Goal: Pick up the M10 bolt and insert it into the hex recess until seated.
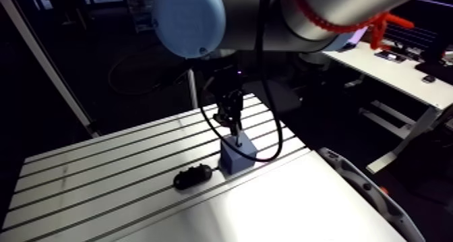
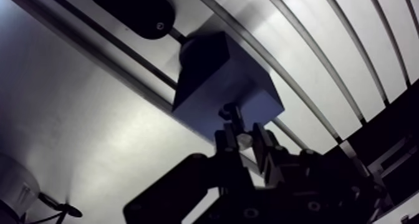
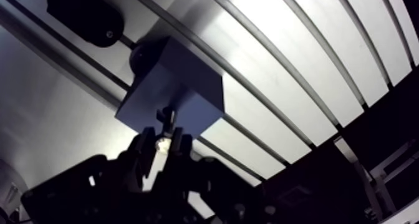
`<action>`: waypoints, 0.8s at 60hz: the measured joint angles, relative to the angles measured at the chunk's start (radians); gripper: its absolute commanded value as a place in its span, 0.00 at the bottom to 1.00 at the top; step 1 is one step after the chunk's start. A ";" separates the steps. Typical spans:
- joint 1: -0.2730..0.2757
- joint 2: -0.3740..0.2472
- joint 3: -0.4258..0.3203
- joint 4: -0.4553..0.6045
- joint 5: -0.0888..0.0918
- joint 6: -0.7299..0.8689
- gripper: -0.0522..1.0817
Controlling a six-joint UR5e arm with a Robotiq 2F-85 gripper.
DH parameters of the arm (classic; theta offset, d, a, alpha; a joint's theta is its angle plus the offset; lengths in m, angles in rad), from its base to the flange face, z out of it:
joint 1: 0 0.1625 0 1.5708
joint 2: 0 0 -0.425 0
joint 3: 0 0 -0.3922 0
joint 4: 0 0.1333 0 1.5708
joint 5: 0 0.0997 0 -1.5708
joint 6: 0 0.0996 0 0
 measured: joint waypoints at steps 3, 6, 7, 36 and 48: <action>0.000 0.000 0.000 0.001 0.000 0.000 0.93; 0.000 -0.001 0.000 0.002 0.000 -0.001 0.93; 0.000 -0.001 0.000 0.002 -0.001 -0.001 0.93; 0.000 -0.003 0.009 0.001 -0.002 -0.001 0.93; 0.000 -0.004 0.017 -0.003 -0.003 0.000 0.93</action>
